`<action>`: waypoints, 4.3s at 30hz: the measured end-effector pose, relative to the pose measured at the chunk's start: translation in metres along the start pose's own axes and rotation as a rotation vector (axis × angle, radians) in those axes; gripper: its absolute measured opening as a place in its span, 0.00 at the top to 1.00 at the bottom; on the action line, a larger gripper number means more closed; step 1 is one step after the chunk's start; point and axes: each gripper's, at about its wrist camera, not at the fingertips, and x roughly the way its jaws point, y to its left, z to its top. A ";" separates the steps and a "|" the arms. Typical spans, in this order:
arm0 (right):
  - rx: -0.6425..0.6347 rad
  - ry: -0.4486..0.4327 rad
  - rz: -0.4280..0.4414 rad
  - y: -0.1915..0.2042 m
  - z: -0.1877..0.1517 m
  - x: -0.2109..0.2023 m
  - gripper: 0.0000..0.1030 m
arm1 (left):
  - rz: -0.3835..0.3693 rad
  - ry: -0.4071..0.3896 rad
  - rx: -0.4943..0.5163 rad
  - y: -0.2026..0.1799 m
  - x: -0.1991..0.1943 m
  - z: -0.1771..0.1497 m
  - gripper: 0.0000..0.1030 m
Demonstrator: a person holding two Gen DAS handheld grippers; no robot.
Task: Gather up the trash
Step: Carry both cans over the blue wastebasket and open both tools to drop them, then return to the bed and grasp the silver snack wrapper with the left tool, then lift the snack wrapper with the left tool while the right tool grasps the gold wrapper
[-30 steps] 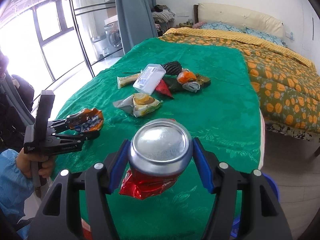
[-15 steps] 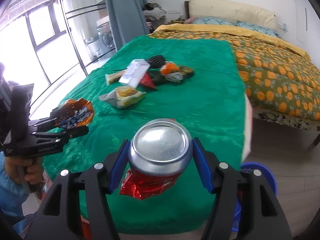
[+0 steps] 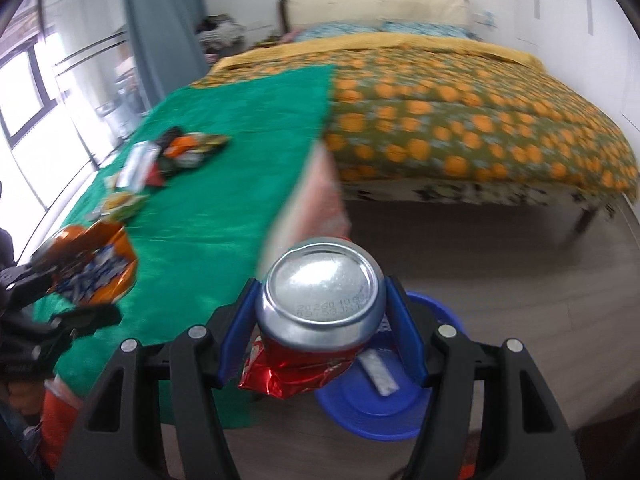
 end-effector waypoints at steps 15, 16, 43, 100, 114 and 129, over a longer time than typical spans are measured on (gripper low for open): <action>0.269 0.100 -0.041 -0.128 -0.030 0.044 0.40 | -0.069 0.160 0.070 -0.101 0.139 0.017 0.47; 0.287 0.102 -0.037 -0.133 -0.030 0.048 0.40 | -0.067 0.169 0.070 -0.102 0.146 0.017 0.47; 0.146 -0.142 -0.188 -0.086 -0.014 0.010 0.11 | -0.028 -0.004 0.052 -0.067 0.059 -0.007 0.11; -0.273 0.069 0.069 0.226 -0.008 0.117 0.07 | 0.293 0.035 -0.202 0.232 -0.032 -0.020 0.43; -0.265 0.084 0.085 0.223 -0.007 0.117 0.06 | 0.354 0.018 -0.212 0.232 -0.026 -0.080 0.11; -0.207 0.086 0.070 0.208 0.111 0.174 0.25 | 0.359 -0.004 -0.244 0.235 -0.028 -0.084 0.08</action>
